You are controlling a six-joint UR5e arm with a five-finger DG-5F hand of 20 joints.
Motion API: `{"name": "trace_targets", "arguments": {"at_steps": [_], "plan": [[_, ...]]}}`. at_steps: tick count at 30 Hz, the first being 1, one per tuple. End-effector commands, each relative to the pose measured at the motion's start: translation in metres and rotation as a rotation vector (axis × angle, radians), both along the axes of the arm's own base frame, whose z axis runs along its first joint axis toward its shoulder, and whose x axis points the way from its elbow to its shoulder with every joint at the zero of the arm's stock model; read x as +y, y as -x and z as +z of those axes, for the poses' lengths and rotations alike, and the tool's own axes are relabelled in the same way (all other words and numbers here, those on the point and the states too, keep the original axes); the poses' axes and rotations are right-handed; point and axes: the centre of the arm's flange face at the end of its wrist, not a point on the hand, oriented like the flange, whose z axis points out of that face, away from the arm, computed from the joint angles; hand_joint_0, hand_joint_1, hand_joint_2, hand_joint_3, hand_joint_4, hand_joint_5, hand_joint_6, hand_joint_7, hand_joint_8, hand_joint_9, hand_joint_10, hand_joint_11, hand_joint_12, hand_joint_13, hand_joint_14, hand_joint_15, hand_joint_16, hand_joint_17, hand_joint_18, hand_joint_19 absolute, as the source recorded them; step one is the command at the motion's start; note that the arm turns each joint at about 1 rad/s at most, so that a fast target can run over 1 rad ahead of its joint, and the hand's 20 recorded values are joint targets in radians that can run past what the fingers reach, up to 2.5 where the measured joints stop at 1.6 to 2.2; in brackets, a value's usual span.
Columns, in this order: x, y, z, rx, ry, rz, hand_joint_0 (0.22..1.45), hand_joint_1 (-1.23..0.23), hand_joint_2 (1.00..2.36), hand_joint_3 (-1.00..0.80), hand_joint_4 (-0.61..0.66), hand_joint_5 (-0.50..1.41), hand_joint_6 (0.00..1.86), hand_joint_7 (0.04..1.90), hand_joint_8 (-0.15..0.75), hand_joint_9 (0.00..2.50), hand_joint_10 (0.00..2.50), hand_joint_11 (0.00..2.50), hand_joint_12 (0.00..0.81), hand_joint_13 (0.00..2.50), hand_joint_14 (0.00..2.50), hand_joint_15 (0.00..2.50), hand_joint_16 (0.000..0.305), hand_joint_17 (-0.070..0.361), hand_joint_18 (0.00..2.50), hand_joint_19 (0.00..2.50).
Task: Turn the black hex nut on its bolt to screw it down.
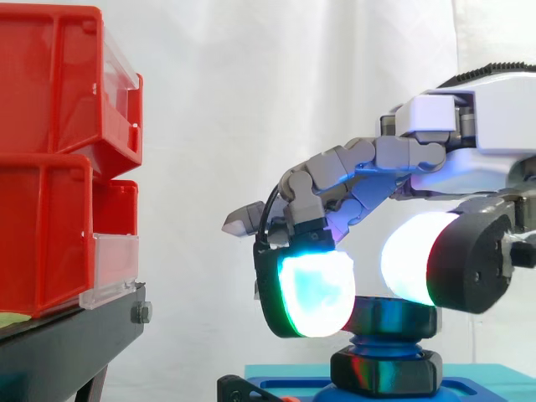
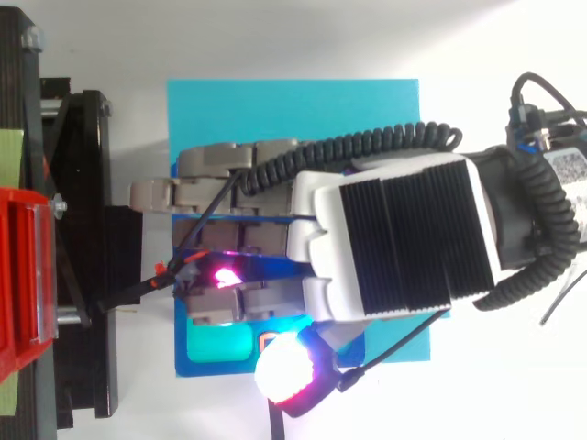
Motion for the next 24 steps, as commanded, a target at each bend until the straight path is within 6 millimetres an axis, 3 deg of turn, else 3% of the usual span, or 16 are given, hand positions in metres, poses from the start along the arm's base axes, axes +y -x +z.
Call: {"name": "trace_targets", "arguments": {"at_steps": [1,16,23,24], "plan": [[-0.012,-0.001,0.002,-0.023,0.009,-0.004,0.54,-0.27,1.00,-0.50,0.08,-0.05,0.50,1.37,0.273,0.70,0.00,0.00,0.336,0.31,0.00,0.00,0.046,0.103,0.32,0.28],[-0.066,0.008,0.004,-0.054,0.047,0.013,0.52,-0.22,1.00,-0.50,0.09,-0.06,0.50,1.32,0.283,0.68,0.00,0.00,0.346,0.31,0.00,0.00,0.048,0.107,0.33,0.29],[-0.072,0.007,0.008,-0.085,0.049,0.025,0.52,-0.22,1.00,-0.50,0.10,-0.08,0.50,1.23,0.283,0.68,0.00,0.00,0.348,0.32,0.00,0.00,0.048,0.108,0.33,0.29],[-0.069,0.003,0.017,-0.100,0.046,0.032,0.52,-0.22,1.00,-0.50,0.10,-0.08,0.50,1.21,0.285,0.68,0.00,0.00,0.348,0.32,0.00,0.00,0.048,0.108,0.33,0.29]]}}
